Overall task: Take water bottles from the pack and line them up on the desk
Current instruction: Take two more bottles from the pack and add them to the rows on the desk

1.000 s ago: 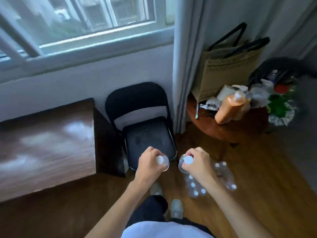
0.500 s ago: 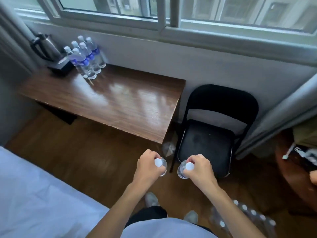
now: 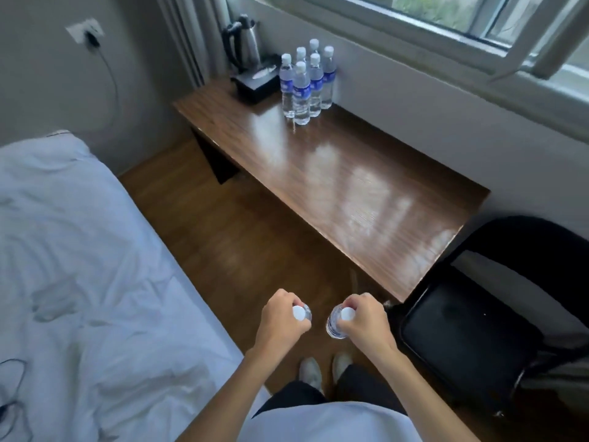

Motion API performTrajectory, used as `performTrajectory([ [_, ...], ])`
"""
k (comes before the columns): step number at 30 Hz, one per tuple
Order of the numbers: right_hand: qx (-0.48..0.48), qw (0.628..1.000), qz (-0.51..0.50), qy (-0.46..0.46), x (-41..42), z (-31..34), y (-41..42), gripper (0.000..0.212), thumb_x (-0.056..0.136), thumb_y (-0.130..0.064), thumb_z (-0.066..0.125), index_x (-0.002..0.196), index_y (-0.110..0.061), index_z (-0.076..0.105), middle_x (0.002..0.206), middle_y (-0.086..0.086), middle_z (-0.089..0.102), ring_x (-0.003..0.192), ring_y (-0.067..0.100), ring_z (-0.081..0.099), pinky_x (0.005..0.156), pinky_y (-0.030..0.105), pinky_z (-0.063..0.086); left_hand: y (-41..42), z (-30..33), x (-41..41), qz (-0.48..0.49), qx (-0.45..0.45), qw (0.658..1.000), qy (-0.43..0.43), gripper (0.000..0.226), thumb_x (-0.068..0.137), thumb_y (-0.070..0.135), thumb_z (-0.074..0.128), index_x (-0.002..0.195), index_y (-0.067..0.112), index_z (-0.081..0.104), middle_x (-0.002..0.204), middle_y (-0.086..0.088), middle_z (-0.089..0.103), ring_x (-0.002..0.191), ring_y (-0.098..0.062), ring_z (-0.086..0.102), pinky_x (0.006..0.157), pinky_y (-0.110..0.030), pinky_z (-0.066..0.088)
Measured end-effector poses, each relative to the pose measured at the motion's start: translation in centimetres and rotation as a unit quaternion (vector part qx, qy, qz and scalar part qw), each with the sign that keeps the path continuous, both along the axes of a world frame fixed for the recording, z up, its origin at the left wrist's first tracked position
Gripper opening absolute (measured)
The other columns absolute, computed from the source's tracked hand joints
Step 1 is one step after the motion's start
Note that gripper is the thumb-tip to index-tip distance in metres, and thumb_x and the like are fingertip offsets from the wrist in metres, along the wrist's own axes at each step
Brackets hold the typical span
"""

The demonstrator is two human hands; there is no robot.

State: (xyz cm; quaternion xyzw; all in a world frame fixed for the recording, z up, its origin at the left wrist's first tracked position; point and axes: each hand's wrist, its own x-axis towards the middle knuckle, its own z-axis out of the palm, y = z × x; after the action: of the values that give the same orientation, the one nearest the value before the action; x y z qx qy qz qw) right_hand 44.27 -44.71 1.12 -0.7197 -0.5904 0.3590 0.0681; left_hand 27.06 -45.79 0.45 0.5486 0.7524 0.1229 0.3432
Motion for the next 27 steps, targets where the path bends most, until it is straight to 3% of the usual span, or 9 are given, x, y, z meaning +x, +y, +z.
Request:
performTrajectory([
  [2, -0.002, 1.0, 0.025, 0.0, -2.1, 0.0, 1.9, 0.017, 0.076, -0.02, 0.072, 0.091, -0.023, 0.064, 0.098, -0.007, 0.054, 0.082, 0.01, 0.054, 0.06, 0.009, 0.036, 0.6, -0.3, -1.8, 0.031, -0.01, 0.999, -0.001, 0.033, 0.073, 0.024, 0.084, 0.099, 0.023, 0.065, 0.102, 0.009, 0.058, 0.089, -0.011, 0.06, 0.067, -0.01, 0.049],
  [6, -0.005, 0.997, 0.079, 0.0, -6.3, -0.3, 5.7, 0.021, 0.077, -0.024, 0.072, 0.097, -0.021, 0.066, 0.1, -0.006, 0.055, 0.084, 0.011, 0.057, 0.068, 0.012, 0.042, 1.9, -0.9, -5.2, 0.087, -0.028, 0.996, -0.001, 0.03, 0.072, 0.022, 0.084, 0.096, 0.023, 0.066, 0.101, 0.008, 0.06, 0.086, -0.011, 0.06, 0.066, -0.011, 0.051],
  [10, -0.009, 0.99, 0.138, 0.001, -10.2, -0.6, 10.2, 0.021, 0.079, -0.023, 0.071, 0.098, -0.019, 0.066, 0.099, -0.006, 0.055, 0.083, 0.012, 0.057, 0.063, 0.009, 0.039, 4.5, -1.6, -8.6, 0.126, -0.037, 0.991, 0.009, 0.026, 0.07, 0.024, 0.083, 0.09, 0.023, 0.068, 0.1, 0.007, 0.061, 0.086, -0.011, 0.06, 0.068, -0.017, 0.056],
  [27, -0.008, 0.966, 0.256, 0.023, -24.9, 0.4, 30.1, 0.027, 0.079, -0.025, 0.076, 0.104, -0.024, 0.064, 0.101, -0.013, 0.052, 0.081, 0.009, 0.054, 0.06, 0.004, 0.037, 24.8, 0.3, -22.6, 0.219, -0.046, 0.974, 0.048, 0.038, 0.072, 0.029, 0.085, 0.104, 0.024, 0.066, 0.11, 0.007, 0.059, 0.096, -0.017, 0.062, 0.078, -0.02, 0.059],
])
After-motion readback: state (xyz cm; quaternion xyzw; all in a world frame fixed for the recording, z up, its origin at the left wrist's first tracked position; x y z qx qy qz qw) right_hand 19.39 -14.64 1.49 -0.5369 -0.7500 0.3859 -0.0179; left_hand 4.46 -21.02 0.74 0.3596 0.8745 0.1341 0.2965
